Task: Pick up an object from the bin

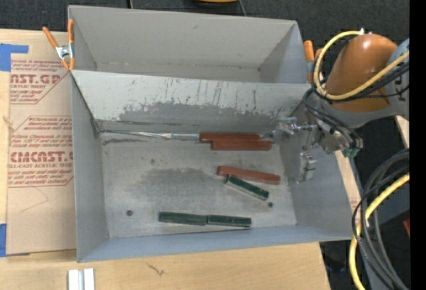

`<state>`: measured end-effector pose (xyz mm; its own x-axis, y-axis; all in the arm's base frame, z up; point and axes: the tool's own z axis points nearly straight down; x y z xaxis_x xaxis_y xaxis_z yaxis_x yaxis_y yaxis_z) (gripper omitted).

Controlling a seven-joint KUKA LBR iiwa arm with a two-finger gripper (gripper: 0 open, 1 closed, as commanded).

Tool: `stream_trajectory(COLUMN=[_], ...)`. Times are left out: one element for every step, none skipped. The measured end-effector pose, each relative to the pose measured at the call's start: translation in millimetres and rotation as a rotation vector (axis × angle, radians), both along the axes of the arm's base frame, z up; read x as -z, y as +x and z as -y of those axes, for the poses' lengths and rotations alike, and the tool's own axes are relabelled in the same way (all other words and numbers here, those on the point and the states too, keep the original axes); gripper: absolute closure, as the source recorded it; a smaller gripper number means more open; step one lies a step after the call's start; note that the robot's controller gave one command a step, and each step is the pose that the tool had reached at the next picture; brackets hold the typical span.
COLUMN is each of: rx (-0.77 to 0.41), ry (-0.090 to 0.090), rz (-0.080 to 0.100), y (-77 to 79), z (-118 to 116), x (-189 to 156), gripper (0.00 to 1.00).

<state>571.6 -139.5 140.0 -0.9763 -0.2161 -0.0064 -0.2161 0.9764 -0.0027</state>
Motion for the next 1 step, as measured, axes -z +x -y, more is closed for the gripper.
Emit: stream_trajectory(rx=[-0.156], ry=[0.001], rz=[-0.004], y=[-3.4], z=[-30.4], x=[50.5], gripper=[0.0])
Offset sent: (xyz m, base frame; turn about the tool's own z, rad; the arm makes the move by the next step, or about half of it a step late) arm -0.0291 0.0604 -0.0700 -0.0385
